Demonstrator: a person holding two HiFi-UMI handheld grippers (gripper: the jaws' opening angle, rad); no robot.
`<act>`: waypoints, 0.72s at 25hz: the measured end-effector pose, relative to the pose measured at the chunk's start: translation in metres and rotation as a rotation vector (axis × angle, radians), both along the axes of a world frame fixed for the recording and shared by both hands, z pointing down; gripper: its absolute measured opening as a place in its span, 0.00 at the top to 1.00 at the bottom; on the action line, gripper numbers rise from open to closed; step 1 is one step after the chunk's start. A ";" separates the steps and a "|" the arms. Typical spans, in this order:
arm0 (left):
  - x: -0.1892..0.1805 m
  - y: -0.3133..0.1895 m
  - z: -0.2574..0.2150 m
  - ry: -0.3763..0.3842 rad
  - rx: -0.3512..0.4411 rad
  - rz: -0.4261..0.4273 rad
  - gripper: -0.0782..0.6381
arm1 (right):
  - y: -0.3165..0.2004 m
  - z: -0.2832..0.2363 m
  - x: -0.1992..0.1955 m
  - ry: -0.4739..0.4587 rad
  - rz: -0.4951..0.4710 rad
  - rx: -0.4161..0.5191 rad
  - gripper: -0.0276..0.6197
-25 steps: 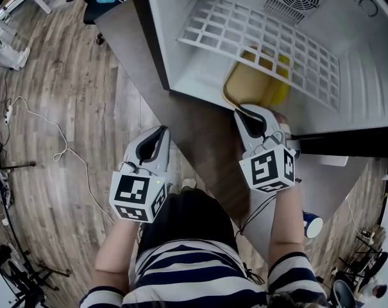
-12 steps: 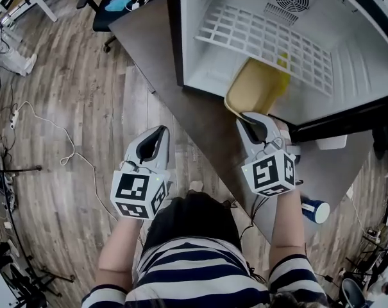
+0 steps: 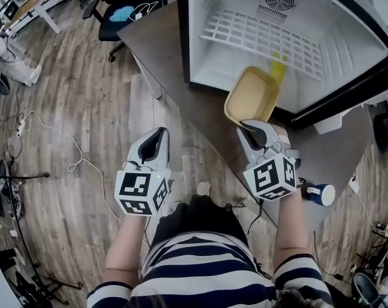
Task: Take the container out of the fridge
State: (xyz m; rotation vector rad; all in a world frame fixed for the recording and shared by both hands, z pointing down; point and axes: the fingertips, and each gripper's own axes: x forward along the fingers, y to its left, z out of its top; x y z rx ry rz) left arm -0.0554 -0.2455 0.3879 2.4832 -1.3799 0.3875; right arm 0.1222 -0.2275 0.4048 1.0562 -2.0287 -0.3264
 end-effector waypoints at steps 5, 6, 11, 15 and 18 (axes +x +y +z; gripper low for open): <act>-0.013 0.010 -0.007 0.005 0.014 -0.012 0.89 | 0.021 -0.005 -0.006 -0.019 0.031 -0.019 0.93; -0.016 0.011 -0.008 0.007 0.017 -0.017 0.89 | 0.025 -0.006 -0.007 -0.025 0.038 -0.023 0.93; -0.029 0.017 -0.014 0.011 0.028 -0.022 0.89 | 0.042 -0.007 -0.016 -0.040 0.064 -0.053 0.93; -0.037 0.022 -0.016 0.011 0.035 -0.017 0.89 | 0.054 -0.006 -0.021 -0.074 0.102 -0.072 0.93; -0.040 0.025 -0.015 0.015 0.029 -0.012 0.89 | 0.062 -0.007 -0.024 -0.101 0.122 -0.082 0.93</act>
